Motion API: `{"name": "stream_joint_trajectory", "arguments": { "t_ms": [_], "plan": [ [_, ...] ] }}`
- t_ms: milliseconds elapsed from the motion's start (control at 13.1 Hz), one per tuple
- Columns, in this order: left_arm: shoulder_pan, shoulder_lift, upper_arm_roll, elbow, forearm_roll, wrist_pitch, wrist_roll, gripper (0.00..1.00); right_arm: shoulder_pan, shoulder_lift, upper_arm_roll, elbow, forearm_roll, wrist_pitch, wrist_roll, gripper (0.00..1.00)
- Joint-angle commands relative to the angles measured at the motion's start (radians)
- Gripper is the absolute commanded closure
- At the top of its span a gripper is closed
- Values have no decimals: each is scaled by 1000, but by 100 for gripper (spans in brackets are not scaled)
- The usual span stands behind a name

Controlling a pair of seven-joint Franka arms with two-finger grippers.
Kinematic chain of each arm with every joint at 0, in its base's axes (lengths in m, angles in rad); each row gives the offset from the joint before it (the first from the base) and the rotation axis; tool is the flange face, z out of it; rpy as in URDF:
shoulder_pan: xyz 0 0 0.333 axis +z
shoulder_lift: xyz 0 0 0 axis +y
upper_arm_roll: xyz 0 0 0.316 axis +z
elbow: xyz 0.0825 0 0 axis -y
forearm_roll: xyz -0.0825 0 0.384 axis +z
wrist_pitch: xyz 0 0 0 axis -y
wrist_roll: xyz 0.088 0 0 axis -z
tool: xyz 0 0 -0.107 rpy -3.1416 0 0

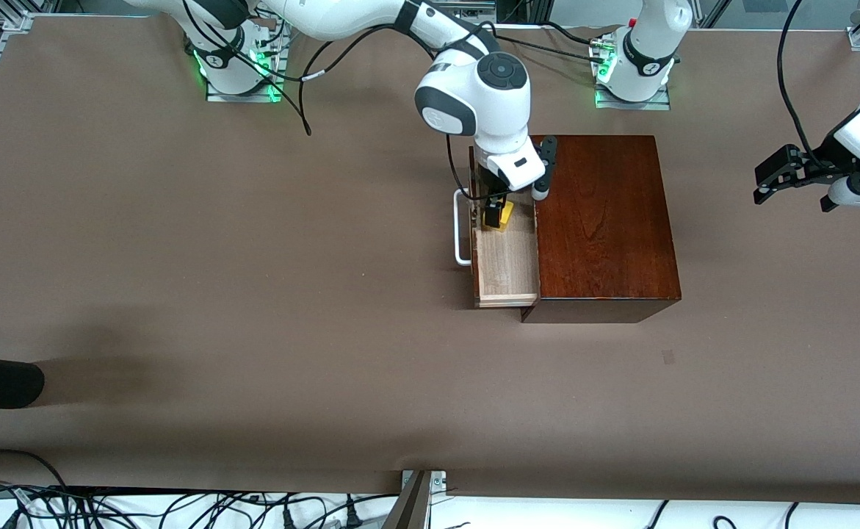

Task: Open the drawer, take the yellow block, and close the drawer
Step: 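Lower the right gripper into the drawer and grasp the yellow cube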

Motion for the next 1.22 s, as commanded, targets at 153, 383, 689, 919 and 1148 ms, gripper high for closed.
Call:
{"name": "stream_joint_trajectory", "arguments": {
  "t_ms": [153, 383, 689, 919, 1148],
  "plan": [
    [6, 9, -1, 23, -3, -23, 7, 0, 9, 27, -10, 37, -12, 16, -4, 74],
    [3, 9, -3, 32, -3, -28, 6, 0, 10, 14, -11, 38, -12, -5, -13, 100],
    [3, 9, -3, 32, -4, -28, 4, 0, 16, -31, 12, 147, 22, -172, 1, 100],
    [1, 9, -13, 35, -4, -45, 6, 0, 3, -111, 10, 165, 72, -241, 6, 100],
    [0, 10, -23, 48, -6, -88, 13, 0, -107, -160, 7, 164, 72, -272, 7, 100]
  ]
}}
